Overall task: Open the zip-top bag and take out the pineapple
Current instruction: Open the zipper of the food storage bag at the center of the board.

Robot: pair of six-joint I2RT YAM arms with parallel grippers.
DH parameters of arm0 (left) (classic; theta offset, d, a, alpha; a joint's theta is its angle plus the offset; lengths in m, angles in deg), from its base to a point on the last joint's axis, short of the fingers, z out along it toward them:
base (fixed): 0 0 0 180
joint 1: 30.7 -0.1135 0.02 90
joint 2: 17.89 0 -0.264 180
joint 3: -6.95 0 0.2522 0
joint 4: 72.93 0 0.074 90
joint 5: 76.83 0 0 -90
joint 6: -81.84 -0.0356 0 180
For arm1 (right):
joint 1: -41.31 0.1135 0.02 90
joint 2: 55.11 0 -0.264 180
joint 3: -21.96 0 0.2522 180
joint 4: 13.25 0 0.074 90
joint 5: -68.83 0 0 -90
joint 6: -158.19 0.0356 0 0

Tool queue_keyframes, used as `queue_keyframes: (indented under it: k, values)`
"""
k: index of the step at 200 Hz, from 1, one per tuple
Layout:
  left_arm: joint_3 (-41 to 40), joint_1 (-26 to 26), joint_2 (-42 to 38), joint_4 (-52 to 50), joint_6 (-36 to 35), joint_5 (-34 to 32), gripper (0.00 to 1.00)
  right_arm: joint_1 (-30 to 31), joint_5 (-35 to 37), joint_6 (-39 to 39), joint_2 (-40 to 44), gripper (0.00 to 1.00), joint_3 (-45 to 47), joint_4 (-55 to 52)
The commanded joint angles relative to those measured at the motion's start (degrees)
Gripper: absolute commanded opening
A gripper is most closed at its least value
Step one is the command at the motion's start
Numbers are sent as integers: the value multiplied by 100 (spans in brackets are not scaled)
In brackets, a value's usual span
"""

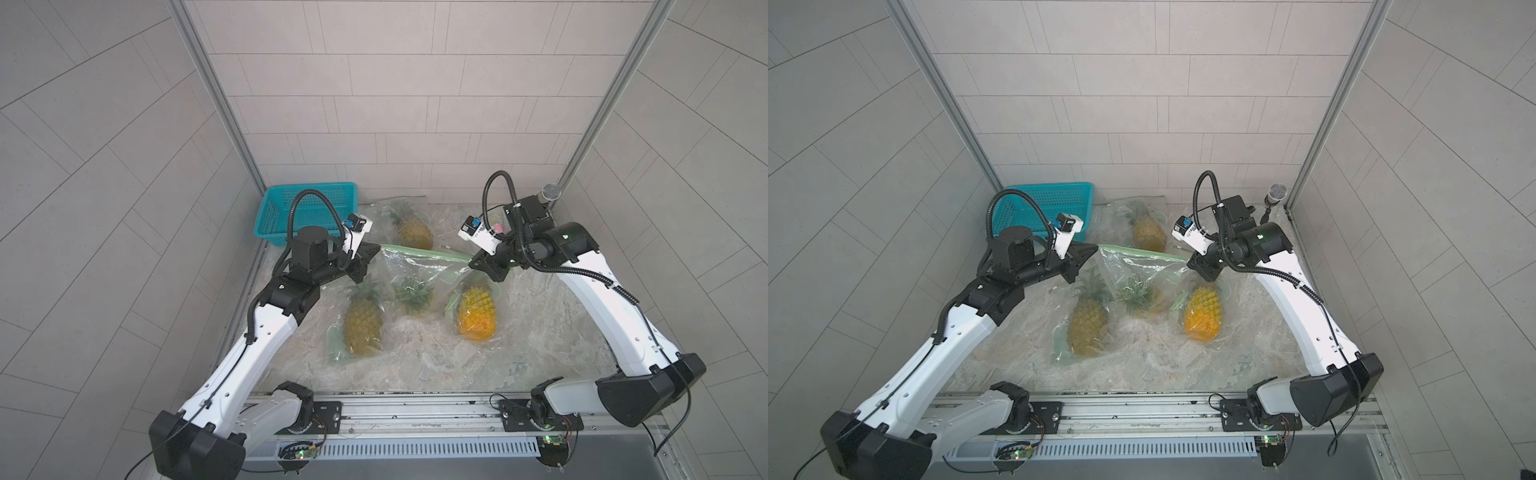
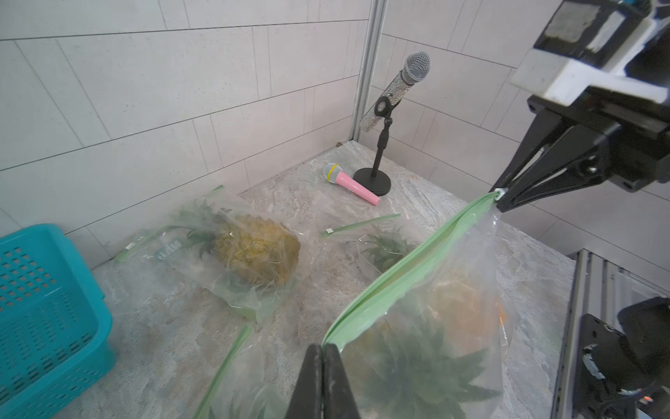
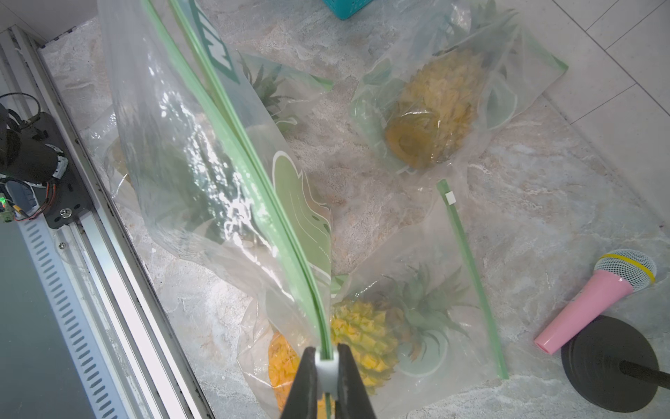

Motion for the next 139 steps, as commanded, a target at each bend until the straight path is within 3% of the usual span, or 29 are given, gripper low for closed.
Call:
queue_keyframes:
  k: [1, 48, 106, 126, 139]
  values:
    - [194, 33, 156, 263, -178, 880, 0, -46, -368, -39, 222, 6, 81, -123]
    - [419, 354, 465, -150, -523, 1558, 0, -38, -804, -60, 216, 6, 269, 89]
    - [589, 586, 675, -487, -707, 1616, 0, -13, -960, 97, 227, 7, 384, 331]
    - [617, 592, 660, -619, -793, 1447, 0, -2, -750, 271, 325, 17, 344, 517]
    - [621, 586, 634, -668, -856, 1371, 0, 6, -632, 365, 415, 31, 312, 623]
